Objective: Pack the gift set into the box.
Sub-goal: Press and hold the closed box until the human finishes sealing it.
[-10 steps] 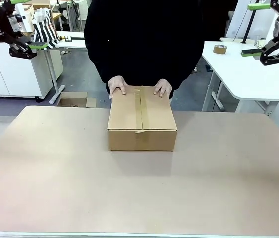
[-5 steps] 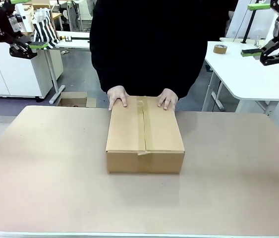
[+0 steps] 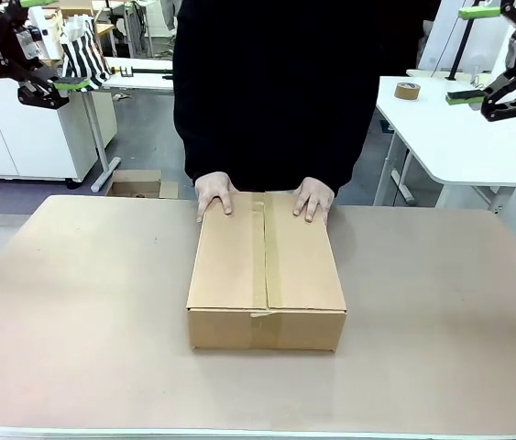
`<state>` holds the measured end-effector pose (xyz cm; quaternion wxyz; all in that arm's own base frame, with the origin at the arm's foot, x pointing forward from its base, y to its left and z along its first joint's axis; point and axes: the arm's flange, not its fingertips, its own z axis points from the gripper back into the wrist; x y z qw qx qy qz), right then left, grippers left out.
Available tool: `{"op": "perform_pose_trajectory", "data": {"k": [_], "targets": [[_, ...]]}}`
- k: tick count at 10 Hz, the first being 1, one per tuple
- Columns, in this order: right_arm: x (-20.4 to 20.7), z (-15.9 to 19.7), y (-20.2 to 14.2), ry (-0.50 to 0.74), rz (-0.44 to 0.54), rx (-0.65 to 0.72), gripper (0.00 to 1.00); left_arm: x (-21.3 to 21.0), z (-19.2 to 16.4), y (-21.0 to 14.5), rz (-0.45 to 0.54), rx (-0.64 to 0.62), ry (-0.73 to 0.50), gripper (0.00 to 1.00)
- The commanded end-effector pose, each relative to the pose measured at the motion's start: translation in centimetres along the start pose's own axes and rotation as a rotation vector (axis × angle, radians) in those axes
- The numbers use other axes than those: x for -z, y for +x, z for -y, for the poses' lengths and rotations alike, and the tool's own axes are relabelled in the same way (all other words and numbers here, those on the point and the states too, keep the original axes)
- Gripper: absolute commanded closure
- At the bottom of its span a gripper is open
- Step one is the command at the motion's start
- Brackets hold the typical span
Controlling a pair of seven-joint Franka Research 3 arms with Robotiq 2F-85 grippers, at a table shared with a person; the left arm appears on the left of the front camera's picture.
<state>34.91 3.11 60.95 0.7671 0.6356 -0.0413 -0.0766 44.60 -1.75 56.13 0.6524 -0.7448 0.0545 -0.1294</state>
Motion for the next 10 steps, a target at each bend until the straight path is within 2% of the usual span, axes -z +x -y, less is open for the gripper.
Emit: {"op": "perform_pose_trajectory", "data": {"k": [1,10], "targets": [[0.04,-0.33,0.01,0.024,0.000,-0.008,0.00,-0.17,0.19,0.14,0.002,0.023,-0.012,0.00],[0.04,-0.33,0.01,0.024,0.000,-0.008,0.00,-0.17,0.19,0.14,0.002,0.023,-0.012,0.00]]}}
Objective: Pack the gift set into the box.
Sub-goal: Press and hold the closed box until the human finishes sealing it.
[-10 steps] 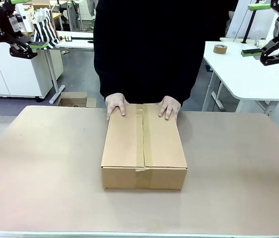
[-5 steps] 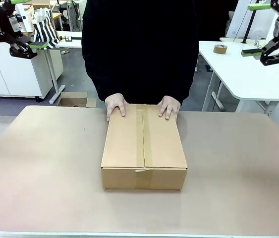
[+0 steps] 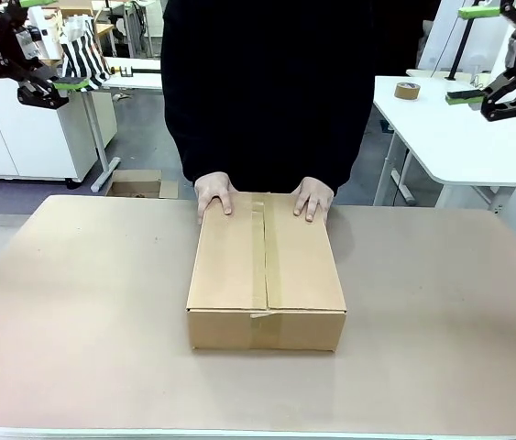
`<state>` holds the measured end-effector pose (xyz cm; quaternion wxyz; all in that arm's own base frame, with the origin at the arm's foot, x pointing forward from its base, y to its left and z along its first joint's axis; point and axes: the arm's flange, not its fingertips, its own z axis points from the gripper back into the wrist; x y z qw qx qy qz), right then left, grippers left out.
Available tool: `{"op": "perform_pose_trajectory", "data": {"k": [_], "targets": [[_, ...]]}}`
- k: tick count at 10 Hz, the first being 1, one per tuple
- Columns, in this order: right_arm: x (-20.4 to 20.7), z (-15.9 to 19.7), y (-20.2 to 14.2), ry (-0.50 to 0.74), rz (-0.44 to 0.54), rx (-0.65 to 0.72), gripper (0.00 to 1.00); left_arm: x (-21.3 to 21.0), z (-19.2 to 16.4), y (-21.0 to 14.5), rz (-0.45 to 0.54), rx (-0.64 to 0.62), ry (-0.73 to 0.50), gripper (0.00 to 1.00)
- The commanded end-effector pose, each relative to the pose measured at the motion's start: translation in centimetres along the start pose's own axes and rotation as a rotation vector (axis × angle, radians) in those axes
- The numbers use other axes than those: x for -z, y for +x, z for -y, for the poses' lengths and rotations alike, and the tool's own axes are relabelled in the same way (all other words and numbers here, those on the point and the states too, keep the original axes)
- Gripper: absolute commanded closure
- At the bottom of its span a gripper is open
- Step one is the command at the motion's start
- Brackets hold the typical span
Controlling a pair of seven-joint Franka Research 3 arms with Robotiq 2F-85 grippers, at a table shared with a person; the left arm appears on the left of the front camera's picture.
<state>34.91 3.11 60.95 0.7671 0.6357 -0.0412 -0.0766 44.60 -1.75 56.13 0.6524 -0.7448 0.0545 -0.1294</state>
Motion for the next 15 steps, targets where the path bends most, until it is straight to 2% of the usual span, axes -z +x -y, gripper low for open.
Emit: {"op": "perform_pose_trajectory", "data": {"k": [1,2,3,4,5,6,7,8,9,10,11,12,13,14,15], "targets": [[0.0,-0.3,0.0,0.024,0.000,-0.008,0.00,-0.2,0.2,0.1,0.002,0.023,-0.012,0.00],[0.0,0.0,0.0,0.000,0.000,0.000,0.00,0.0,0.0,0.0,0.000,0.000,0.000,0.00],[1.3,-0.7,0.3,-0.098,0.028,-0.202,0.00,1.7,0.3,-0.1,-0.069,0.170,0.158,0.00],[2.9,-1.5,0.5,-0.103,0.037,-0.521,0.00,3.7,0.7,-0.4,-0.124,0.460,0.410,0.00],[4.3,-1.8,-0.2,-0.064,-0.056,-0.717,0.00,5.7,0.7,-0.8,-0.132,0.703,0.539,0.00],[5.1,-2.2,-1.0,0.010,-0.132,-0.863,0.00,6.9,0.8,-0.8,-0.047,0.895,0.720,0.00],[5.5,-2.5,-1.9,0.033,-0.159,-1.029,0.00,7.8,1.2,-1.1,0.074,1.045,0.781,0.00],[5.8,-2.7,-2.8,0.049,-0.210,-1.116,0.00,8.0,1.5,-1.3,0.190,1.146,0.848,0.00],[5.9,-2.5,-3.9,0.142,-0.388,-1.074,0.00,8.0,1.8,-1.7,0.245,1.207,0.863,0.00],[5.7,-2.3,-4.5,0.133,-0.425,-1.028,0.00,7.6,2.1,-2.3,0.314,1.251,0.843,0.00],[5.4,-2.2,-4.7,0.042,-0.320,-1.021,0.00,6.7,2.8,-2.8,0.388,1.279,0.811,0.00],[7.0,-3.4,-4.8,0.069,-0.337,-1.052,0.00,6.6,3.6,-0.9,0.148,0.922,0.648,0.00],[7.0,-3.4,-4.8,0.069,-0.337,-1.052,0.00,6.6,3.6,-0.9,0.148,0.922,0.648,0.00],[7.0,-3.4,-4.8,0.069,-0.337,-1.052,0.00,5.7,3.9,-2.0,0.269,1.036,0.709,0.00],[6.6,-2.9,-5.1,0.077,-0.356,-1.046,0.00,7.6,3.0,-3.2,0.127,1.106,0.641,0.00]]}}
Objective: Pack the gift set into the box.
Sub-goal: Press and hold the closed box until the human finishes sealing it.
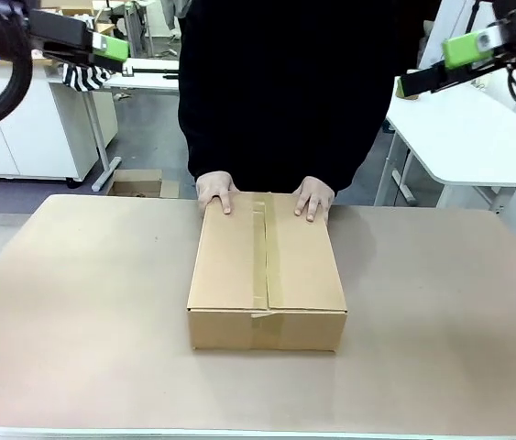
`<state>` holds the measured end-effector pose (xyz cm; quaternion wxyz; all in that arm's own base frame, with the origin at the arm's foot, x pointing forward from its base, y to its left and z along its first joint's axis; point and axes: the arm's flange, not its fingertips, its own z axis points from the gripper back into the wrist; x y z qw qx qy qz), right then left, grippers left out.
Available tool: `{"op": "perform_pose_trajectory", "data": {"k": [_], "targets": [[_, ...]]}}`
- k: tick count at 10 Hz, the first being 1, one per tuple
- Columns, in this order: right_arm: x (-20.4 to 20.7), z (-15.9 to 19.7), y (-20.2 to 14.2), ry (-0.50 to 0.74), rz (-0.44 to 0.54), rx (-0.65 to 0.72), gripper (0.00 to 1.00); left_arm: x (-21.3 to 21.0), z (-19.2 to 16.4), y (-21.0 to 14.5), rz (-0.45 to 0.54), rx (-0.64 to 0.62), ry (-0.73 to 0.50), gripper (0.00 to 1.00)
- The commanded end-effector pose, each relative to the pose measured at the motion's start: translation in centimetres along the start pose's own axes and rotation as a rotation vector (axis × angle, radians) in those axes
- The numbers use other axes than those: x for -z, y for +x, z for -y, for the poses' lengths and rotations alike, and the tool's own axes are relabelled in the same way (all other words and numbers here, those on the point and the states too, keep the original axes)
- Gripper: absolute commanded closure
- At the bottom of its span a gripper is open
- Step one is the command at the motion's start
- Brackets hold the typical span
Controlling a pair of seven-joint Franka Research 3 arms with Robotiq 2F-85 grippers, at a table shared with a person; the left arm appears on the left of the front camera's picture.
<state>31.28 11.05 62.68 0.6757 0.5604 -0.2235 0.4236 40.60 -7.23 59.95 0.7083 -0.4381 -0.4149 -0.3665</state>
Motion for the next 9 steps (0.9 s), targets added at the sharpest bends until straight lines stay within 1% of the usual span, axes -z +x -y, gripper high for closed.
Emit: {"op": "perform_pose_trajectory", "data": {"k": [1,2,3,4,5,6,7,8,9], "targets": [[1.7,1.8,-0.6,0.074,-0.051,-0.166,0.00,2.2,1.9,-2.4,-0.026,0.280,-0.012,0.00],[2.9,3.7,-1.6,0.070,-0.088,-0.341,0.00,3.8,2.3,-3.7,0.031,0.340,-0.036,0.00],[3.8,6.0,-3.3,-0.028,-0.141,-0.445,0.00,5.2,3.0,-5.1,0.051,0.306,-0.189,0.00],[4.7,8.3,-5.2,-0.139,-0.176,-0.491,0.00,6.8,3.0,-6.8,0.026,0.353,-0.117,0.00],[6.1,9.9,-6.9,-0.102,-0.182,-0.487,0.00,8.4,2.8,-8.7,0.007,0.296,-0.146,0.00],[7.6,11.1,-8.7,-0.137,-0.181,-0.473,0.00,10.8,1.9,-11.5,-0.069,0.263,-0.113,0.00],[8.8,12.3,-10.2,-0.201,-0.231,-0.453,0.00,12.5,0.9,-13.9,-0.159,0.228,-0.110,0.00],[9.8,13.7,-11.8,-0.213,-0.212,-0.416,0.00,14.2,0.1,-16.2,-0.273,0.174,-0.160,0.00],[10.4,14.6,-12.6,-0.215,-0.236,-0.353,0.00,15.2,-0.8,-17.8,-0.363,0.091,-0.211,0.00]]}}
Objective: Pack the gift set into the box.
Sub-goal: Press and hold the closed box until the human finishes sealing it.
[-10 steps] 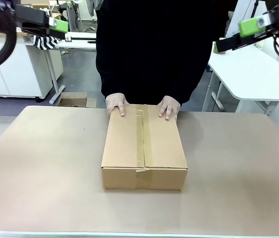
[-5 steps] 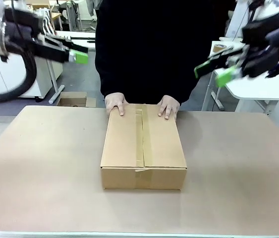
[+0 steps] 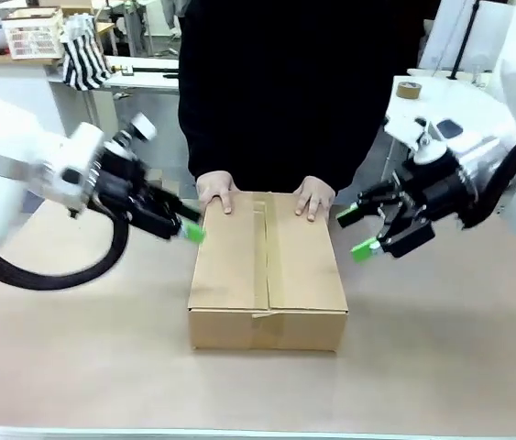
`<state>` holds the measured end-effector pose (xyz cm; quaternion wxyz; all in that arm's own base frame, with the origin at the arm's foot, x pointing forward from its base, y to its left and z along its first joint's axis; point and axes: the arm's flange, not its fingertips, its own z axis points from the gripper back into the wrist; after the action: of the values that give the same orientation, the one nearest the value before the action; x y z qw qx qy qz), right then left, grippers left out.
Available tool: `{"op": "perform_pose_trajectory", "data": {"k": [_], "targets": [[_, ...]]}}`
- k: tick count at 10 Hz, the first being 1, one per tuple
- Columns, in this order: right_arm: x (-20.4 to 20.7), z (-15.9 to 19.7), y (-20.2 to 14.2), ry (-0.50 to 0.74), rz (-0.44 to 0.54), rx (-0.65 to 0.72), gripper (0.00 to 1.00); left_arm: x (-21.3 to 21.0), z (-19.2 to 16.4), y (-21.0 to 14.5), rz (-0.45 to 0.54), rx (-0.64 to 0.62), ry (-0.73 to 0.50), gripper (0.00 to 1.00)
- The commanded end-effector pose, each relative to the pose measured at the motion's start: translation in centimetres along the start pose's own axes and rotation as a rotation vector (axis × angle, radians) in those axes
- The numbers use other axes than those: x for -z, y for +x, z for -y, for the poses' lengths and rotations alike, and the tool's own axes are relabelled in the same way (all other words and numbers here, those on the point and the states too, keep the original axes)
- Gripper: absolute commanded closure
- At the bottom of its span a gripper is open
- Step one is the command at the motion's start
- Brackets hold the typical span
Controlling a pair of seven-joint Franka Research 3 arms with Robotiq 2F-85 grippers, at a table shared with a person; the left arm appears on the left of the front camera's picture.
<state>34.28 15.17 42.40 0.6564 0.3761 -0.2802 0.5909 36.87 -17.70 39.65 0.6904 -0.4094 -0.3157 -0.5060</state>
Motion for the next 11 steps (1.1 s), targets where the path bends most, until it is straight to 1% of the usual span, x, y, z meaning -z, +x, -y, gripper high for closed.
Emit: {"op": "perform_pose_trajectory", "data": {"k": [1,3,4,5,6,7,8,9,10,11], "targets": [[-1.5,-0.2,1.4,0.013,0.014,-0.036,0.00,-2.2,0.8,2.3,0.077,0.056,0.039,0.00],[-1.5,-0.2,1.4,0.013,0.014,-0.036,0.00,-2.2,0.8,2.3,0.077,0.056,0.039,0.00],[-0.3,0.0,0.2,0.002,0.001,-0.009,0.00,-0.5,-0.3,0.5,0.014,0.011,0.011,0.00],[1.4,1.2,-0.1,-0.018,-0.033,-0.103,0.00,-0.5,-1.0,0.2,-0.016,0.146,0.040,0.00],[2.7,3.0,-1.1,-0.065,-0.007,-0.186,0.00,0.5,-2.1,-0.5,-0.063,0.241,0.087,0.00],[3.8,4.7,-2.4,-0.174,-0.004,-0.216,0.00,1.3,-2.7,-1.1,-0.077,0.304,0.013,0.00],[4.9,5.4,-3.0,-0.141,0.043,-0.259,0.00,1.7,-3.0,-1.4,-0.013,0.343,-0.038,0.00],[5.9,5.9,-3.1,-0.138,0.039,-0.266,0.00,2.3,-3.4,-1.6,0.013,0.411,0.023,0.00],[6.9,6.5,-3.2,-0.116,0.054,-0.255,0.00,3.1,-4.2,-2.0,0.050,0.438,0.051,0.00],[7.9,6.8,-2.9,-0.090,0.056,-0.260,0.00,4.0,-4.7,-2.4,0.058,0.466,0.089,0.00]]}}
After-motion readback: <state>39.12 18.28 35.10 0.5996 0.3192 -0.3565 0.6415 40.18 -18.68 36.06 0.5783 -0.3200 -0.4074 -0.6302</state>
